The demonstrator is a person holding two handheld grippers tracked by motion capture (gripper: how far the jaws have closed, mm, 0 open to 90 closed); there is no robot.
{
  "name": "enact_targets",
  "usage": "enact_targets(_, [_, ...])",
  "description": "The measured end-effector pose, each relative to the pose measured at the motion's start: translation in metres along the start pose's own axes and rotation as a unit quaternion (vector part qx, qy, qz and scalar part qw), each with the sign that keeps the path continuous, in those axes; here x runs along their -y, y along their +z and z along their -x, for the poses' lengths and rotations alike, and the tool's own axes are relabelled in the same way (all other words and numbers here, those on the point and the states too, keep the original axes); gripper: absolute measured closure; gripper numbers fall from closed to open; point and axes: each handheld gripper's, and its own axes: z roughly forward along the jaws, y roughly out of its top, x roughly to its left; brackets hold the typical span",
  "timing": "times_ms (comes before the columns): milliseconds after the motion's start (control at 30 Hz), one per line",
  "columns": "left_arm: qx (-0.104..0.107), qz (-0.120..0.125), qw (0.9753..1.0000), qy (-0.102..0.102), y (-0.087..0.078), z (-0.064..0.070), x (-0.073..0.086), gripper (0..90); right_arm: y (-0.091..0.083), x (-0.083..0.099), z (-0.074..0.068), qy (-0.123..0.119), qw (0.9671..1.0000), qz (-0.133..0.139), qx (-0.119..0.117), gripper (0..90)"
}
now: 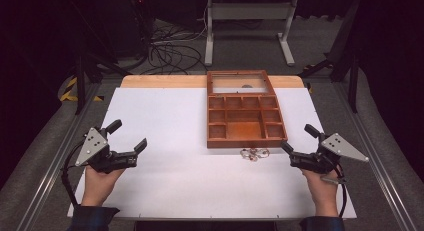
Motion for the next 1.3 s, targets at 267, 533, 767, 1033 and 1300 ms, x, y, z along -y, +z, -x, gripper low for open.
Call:
enact_targets(267, [0.0, 0.002, 1.0, 0.0, -0.001, -0.001, 0.0, 0.8, 0.011, 0.007, -0.009, -0.003, 0.999, -0.039, 0.021, 8.3])
enact_targets(533, [0.0, 0.0, 1.0, 0.0, -0.001, -0.001, 0.0, 0.8, 0.02, 0.012, -0.018, -0.006, 0.9972, -0.067, 0.034, 13.0])
enact_targets(767, [0.001, -0.001, 1.0, -0.001, -0.001, -0.001, 0.0, 0.8, 0.029, 0.017, -0.026, -0.013, 0.9932, -0.103, 0.052, 15.5])
enact_targets(1033, [0.003, -0.002, 1.0, 0.0, -0.002, -0.002, 0.0, 0.8, 0.042, 0.026, -0.035, -0.013, 0.9865, -0.15, 0.064, 15.6])
enact_targets(1300, [0.001, -0.001, 1.0, -0.002, -0.003, -0.002, -0.001, 0.8, 0.049, 0.034, -0.04, -0.005, 0.9807, -0.182, 0.073, 16.1])
